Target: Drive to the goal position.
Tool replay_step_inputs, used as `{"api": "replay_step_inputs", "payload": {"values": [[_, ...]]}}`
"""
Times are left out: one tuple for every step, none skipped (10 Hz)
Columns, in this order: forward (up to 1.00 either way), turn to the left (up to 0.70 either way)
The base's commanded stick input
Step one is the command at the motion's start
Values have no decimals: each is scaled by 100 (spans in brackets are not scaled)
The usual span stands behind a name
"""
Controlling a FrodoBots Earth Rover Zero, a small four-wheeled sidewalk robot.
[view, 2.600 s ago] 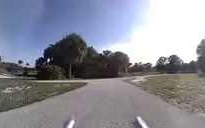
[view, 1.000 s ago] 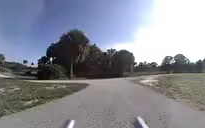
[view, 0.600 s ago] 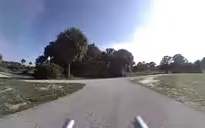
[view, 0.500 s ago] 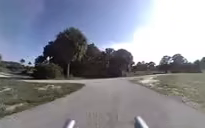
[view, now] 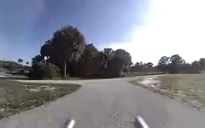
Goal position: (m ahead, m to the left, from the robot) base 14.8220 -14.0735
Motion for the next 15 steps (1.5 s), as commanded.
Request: {"api": "replay_step_inputs", "payload": {"values": [[70,0],[70,0],[70,0],[70,0],[70,0],[70,0],[70,0],[70,0],[70,0],[70,0],[70,0],[70,0],[70,0],[70,0],[70,0]]}}
